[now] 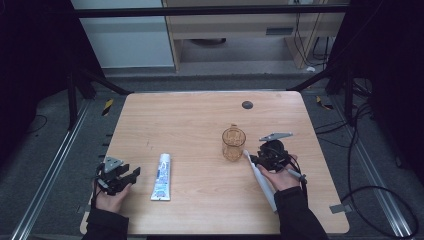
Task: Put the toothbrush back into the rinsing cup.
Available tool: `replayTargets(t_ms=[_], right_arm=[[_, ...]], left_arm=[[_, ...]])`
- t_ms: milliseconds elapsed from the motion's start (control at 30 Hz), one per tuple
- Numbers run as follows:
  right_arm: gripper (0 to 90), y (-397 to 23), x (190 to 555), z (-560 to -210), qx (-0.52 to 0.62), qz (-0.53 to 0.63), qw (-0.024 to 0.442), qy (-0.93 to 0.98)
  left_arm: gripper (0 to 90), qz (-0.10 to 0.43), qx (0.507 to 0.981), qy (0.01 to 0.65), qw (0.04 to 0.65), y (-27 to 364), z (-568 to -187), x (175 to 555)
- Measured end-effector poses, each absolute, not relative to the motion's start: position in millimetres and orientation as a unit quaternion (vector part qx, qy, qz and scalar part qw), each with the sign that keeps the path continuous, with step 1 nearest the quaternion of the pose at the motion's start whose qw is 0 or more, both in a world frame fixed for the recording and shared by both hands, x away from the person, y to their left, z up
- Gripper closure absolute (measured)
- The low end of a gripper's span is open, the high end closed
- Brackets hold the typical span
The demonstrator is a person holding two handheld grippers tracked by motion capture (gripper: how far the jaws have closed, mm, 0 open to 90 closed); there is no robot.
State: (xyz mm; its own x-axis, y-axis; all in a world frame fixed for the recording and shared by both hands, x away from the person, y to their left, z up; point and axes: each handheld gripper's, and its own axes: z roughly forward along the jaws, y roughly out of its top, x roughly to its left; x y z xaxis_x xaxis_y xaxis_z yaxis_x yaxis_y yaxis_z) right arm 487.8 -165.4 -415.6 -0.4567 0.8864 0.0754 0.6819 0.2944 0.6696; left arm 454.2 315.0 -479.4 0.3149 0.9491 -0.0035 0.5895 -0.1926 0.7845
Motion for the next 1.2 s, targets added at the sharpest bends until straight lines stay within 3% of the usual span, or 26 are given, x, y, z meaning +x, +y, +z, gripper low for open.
replayTargets(t_ms=[1200], right_arm=[[62.5, -167.9, 495.3, -459.7, 0.512, 0.209, 0.086, 0.829]], left_arm=[[50.3, 0.252, 0.733, 0.522, 0.356, 311.9, -479.1, 456.7]])
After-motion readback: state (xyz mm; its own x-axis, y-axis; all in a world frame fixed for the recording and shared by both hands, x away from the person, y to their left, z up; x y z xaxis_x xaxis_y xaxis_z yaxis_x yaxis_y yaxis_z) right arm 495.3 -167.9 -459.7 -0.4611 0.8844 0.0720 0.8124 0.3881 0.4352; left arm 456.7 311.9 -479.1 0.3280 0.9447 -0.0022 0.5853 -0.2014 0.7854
